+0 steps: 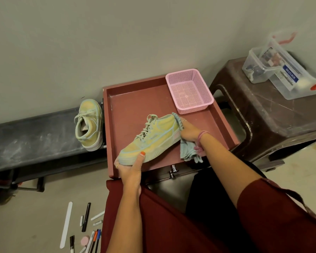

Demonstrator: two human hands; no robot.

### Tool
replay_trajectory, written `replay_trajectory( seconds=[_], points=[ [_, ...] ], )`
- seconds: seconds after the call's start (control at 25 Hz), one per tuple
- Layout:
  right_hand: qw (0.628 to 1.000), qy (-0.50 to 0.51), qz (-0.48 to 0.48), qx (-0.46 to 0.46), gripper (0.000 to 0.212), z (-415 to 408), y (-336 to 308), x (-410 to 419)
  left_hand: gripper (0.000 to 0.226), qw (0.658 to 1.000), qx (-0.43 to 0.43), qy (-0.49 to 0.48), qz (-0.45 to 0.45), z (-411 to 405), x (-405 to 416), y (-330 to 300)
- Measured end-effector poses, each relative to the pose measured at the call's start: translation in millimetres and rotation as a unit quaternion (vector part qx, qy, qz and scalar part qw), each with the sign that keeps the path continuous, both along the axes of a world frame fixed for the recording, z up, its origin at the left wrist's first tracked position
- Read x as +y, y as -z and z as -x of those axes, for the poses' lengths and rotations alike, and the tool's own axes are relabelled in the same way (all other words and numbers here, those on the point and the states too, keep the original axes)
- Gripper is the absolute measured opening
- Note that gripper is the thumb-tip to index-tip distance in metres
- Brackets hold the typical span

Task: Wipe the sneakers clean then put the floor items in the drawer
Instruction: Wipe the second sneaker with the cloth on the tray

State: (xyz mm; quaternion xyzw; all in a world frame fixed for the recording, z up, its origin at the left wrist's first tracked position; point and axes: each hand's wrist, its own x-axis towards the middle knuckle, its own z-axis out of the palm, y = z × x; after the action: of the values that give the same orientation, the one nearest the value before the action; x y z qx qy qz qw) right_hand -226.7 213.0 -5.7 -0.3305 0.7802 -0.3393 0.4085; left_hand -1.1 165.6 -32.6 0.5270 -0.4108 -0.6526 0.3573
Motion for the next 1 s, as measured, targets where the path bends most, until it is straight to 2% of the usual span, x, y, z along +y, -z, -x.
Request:
replay_trajectory(
  seconds=[0.08, 0.2, 0.32, 0.4, 0.48, 0.6, 0.68, 0.8, 0.88, 0.92, 1.0],
  points=[
    [0.999, 0.031, -0.001, -0.023, 0.08, -6.5, -0.7, 2.7, 0.067, 1.0, -0.007, -0.001, 0.0, 0.7, 1.1, -1.6],
    [0.989, 0.1, -0.032, 0.1, 0.088, -58.5, 9.8, 2.8, 0.067, 1.0, -0.011, -0.015, -0.013, 2.6, 1.3, -1.9],
    [0.985, 0.05, 0.005, 0.168, 0.098, -122.9, 1.4, 11.6, 0.067, 0.999, -0.007, -0.029, -0.02, 2.7, -0.2, -1.5],
    [0.967, -0.004, 0.011, 0.254, 0.096, -147.8, -3.1, 21.3, 0.067, 0.999, -0.003, -0.027, -0.026, 2.9, 0.1, -2.5],
    [0.955, 0.025, 0.005, 0.295, 0.094, -142.2, 2.1, 23.9, 0.067, 0.999, -0.002, -0.024, -0.027, 2.7, 0.8, -3.5],
    [0.966, 0.092, -0.029, 0.241, 0.091, -97.6, 11.5, 6.4, 0.066, 0.999, -0.01, -0.026, -0.03, 3.3, 1.2, -3.0],
    [0.982, 0.094, -0.028, 0.161, 0.085, -60.8, 14.6, -4.7, 0.069, 0.999, -0.013, -0.033, -0.032, 2.9, 0.9, -1.8],
    [0.999, 0.037, 0.005, -0.003, 0.078, -11.9, 4.6, -0.2, 0.069, 0.999, -0.009, -0.028, -0.027, 1.7, -0.6, -0.9],
    [0.997, 0.007, -0.023, -0.076, 0.077, 7.7, 1.6, 6.8, 0.067, 1.0, -0.006, -0.013, -0.024, 2.9, 0.6, -1.8],
    [0.996, 0.019, -0.034, -0.074, 0.074, 8.4, 0.9, 5.4, 0.066, 1.0, -0.007, -0.011, -0.024, 3.2, 1.6, -2.6],
    [0.997, 0.058, -0.04, 0.01, 0.071, -10.4, 5.9, -3.1, 0.063, 1.0, -0.007, -0.014, -0.02, 3.6, 2.3, -5.0]
  ],
)
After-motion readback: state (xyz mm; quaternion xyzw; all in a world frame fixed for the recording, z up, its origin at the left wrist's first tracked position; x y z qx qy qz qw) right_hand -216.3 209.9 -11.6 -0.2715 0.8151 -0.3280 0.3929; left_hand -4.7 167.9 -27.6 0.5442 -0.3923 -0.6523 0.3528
